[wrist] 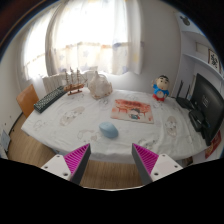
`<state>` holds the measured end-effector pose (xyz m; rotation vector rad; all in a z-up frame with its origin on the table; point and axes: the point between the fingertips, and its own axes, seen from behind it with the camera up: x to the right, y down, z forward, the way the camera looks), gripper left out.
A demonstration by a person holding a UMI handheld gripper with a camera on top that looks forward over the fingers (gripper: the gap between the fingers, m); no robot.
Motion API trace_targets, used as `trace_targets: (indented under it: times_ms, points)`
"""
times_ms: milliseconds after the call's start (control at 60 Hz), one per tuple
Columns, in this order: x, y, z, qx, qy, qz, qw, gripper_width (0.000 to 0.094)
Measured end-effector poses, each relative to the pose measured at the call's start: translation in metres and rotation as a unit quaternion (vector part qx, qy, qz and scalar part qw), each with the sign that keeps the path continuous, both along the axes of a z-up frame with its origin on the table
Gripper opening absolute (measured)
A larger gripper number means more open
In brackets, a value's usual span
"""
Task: Arrange mouse
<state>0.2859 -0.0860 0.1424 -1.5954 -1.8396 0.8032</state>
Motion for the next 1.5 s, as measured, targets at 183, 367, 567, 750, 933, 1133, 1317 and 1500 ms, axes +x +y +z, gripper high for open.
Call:
trace_targets:
  times_ms: [183,367,567,750,933,1133,1317,1500]
  points:
    - [-0.024,-0.03,-0.018,-0.011,0.028,0.004,1.0,0.0854]
    - [-0.075,-0.021,-0.062,0.011,0.055,-0.024,0.998,0.0853]
    - [-0.13,-0.015,-0.113,0.001,0.049,-0.03,0.998,0.0852]
    - [-0.17,-0.012,-0.145,0.001,0.039,-0.034,0.999,0.0859]
    - [-0.205,-0.001,-0.152,0.011,0.041,-0.049,0.998,0.0857]
    - [-0.219,-0.008,-0.156,-0.001,0.036,-0.057,0.998,0.0548]
    - [-0.221,-0.012,-0.146,0.012,0.032,-0.059,0.998,0.0424]
    - [-0.261,-0.002,-0.037,-0.003,0.084,-0.066,0.994,0.0422]
